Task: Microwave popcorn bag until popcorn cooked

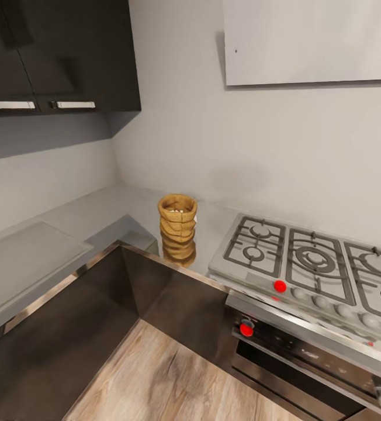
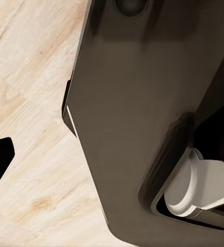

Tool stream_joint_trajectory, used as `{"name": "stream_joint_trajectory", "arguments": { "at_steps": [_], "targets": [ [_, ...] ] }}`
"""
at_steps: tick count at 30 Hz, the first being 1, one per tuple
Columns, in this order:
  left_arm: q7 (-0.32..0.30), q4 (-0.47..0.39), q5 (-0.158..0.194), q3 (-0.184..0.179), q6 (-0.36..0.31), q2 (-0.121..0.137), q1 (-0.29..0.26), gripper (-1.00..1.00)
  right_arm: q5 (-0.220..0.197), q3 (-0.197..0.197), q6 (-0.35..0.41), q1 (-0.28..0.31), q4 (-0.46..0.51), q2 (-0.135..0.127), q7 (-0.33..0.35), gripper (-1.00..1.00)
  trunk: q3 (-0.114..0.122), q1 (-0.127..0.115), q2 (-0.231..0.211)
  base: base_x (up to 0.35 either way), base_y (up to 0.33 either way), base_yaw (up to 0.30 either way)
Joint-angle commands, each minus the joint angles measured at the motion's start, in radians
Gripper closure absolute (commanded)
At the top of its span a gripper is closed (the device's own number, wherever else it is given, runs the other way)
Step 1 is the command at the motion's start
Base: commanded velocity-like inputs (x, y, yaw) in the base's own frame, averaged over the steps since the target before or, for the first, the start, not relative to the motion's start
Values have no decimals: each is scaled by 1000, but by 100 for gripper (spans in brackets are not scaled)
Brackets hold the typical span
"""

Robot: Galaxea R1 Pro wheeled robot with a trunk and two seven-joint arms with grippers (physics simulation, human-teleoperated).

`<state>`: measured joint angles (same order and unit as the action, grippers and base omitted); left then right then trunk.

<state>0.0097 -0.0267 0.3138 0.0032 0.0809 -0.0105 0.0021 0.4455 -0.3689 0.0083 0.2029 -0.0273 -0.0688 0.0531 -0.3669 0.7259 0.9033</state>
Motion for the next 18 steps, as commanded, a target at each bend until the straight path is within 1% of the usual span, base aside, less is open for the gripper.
{"name": "stream_joint_trajectory", "arguments": {
  "at_steps": [1,7,11,13,14,15,17,18],
  "targets": [
    [1,-1,4,0,2,0,0,-100,9,-8,1,1,-2,0,2,-100,-1,0,1,0,0,0],
    [1,-1,5,0,2,0,0,-100,11,-8,4,1,-1,-3,6,-100,-1,0,1,0,0,0],
    [1,-1,5,-1,2,1,0,-100,13,-11,6,1,24,-9,11,-100,-1,0,1,0,0,0],
    [1,-1,5,-1,2,0,0,-100,13,-13,11,1,80,-10,16,-100,-1,0,1,0,0,0],
    [1,-1,5,-1,2,0,0,-100,12,-14,15,1,141,-7,19,-100,-1,0,1,0,0,0],
    [1,-1,5,-1,2,0,0,-100,11,-14,23,1,179,-5,20,-100,-1,0,1,0,0,0],
    [1,-1,5,-2,2,1,0,-100,10,-14,68,1,262,-1,23,-100,-1,0,1,0,0,0],
    [1,-1,5,-2,2,0,1,-100,10,-13,102,1,312,3,24,-100,-1,0,1,0,0,0]
  ]
}}
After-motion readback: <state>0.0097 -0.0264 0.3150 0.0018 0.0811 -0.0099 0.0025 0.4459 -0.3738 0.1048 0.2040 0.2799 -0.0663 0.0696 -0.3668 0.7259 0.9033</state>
